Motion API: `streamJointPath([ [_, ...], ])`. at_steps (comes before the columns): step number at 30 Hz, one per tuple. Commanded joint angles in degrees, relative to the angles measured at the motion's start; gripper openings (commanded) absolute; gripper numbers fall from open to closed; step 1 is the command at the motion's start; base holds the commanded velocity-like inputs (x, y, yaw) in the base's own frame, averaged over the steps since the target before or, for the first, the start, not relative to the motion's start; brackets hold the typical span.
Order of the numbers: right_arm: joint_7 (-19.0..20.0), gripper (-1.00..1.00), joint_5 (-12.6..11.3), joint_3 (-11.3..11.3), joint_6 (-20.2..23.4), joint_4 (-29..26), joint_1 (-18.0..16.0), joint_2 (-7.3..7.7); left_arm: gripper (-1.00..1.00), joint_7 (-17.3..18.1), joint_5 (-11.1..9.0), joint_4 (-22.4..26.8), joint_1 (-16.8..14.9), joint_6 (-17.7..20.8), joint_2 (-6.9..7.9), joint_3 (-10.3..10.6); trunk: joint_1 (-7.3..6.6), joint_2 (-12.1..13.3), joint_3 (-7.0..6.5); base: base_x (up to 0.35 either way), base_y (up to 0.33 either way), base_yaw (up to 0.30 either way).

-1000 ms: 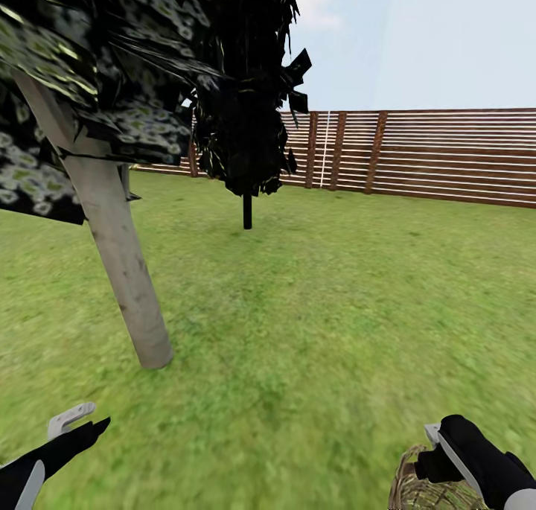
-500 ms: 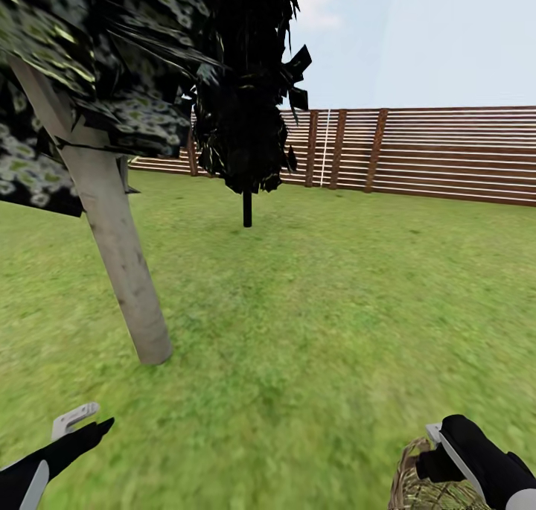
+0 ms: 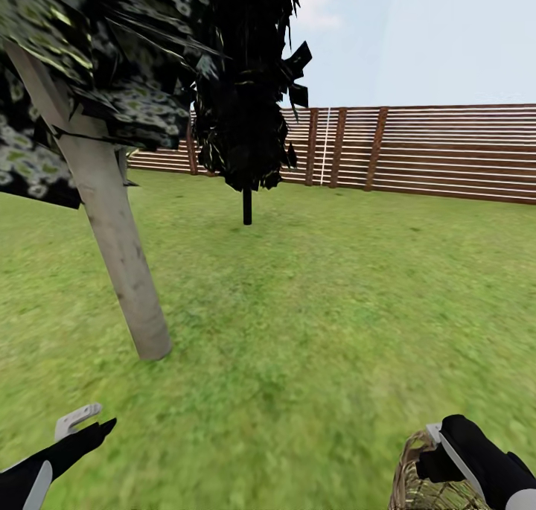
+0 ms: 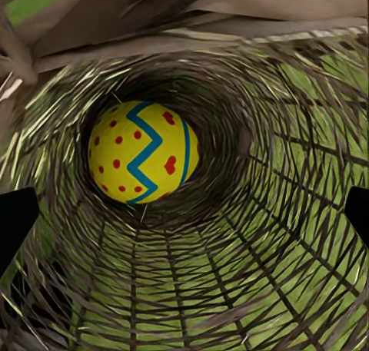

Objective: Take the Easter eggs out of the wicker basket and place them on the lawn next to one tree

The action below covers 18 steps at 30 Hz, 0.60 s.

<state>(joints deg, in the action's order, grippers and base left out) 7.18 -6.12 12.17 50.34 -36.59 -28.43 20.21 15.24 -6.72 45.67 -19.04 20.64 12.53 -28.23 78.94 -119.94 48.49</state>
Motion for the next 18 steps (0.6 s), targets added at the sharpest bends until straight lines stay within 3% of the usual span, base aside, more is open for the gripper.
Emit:
streamJointPath([
  [1,-0.2,1.00,-0.6,0.4,0.2,-0.1,0.0,0.08,1.00,0.1,-0.6,0.1,0.0,0.5,-0.11,-0.2,0.22,-0.4,0.24,0.000,0.000,0.000],
  [18,-0.2,1.00,-0.4,0.5,0.2,0.0,0.0,-0.40,1.00,0.2,-0.5,0.0,0.0,0.5,-1.02,-0.2,3.95,-7.3,3.29,0.000,0.000,0.000],
])
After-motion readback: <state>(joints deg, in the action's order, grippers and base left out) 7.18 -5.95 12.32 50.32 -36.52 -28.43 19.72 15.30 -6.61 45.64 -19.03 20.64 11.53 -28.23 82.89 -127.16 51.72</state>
